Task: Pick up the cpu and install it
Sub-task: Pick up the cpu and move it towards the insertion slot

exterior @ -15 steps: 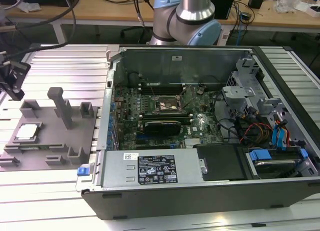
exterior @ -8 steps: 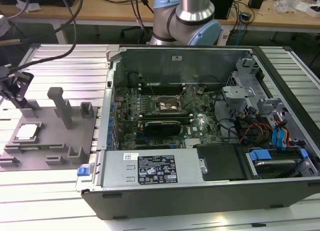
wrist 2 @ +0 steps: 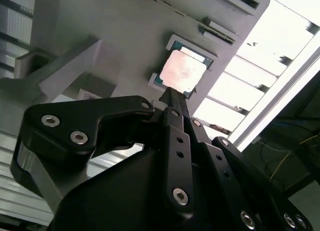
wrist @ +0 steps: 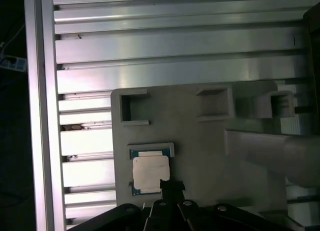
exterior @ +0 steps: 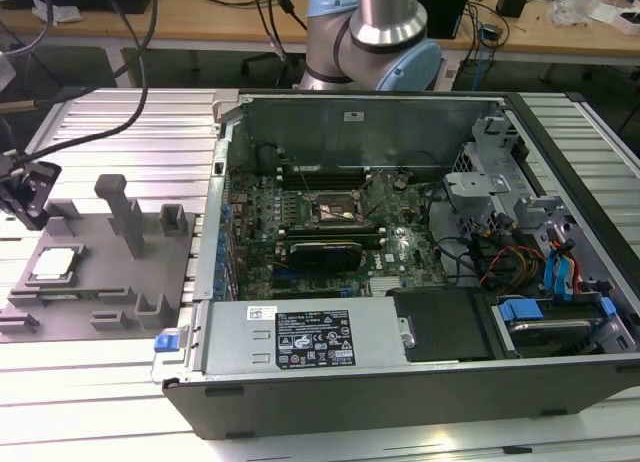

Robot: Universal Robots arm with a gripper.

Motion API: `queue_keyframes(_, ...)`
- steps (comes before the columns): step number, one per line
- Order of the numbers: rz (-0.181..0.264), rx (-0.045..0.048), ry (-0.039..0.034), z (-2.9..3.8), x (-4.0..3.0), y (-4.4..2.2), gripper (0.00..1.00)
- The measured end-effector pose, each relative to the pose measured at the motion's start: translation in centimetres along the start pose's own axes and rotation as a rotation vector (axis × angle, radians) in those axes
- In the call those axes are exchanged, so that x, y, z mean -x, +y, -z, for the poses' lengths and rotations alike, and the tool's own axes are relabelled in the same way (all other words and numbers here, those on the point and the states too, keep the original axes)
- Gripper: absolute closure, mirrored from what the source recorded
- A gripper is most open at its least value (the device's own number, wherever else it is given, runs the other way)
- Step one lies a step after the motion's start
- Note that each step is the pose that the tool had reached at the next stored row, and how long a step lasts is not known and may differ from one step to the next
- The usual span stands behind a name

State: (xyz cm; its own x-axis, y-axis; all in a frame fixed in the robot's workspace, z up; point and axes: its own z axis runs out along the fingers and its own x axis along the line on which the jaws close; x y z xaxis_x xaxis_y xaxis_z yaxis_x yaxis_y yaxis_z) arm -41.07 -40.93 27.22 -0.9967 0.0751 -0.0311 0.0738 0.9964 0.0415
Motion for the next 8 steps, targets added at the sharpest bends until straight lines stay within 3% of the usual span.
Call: queue_keyframes(8,0.000,0.0002,-0.0001,-1.80,-0.66,-0.56,0.89)
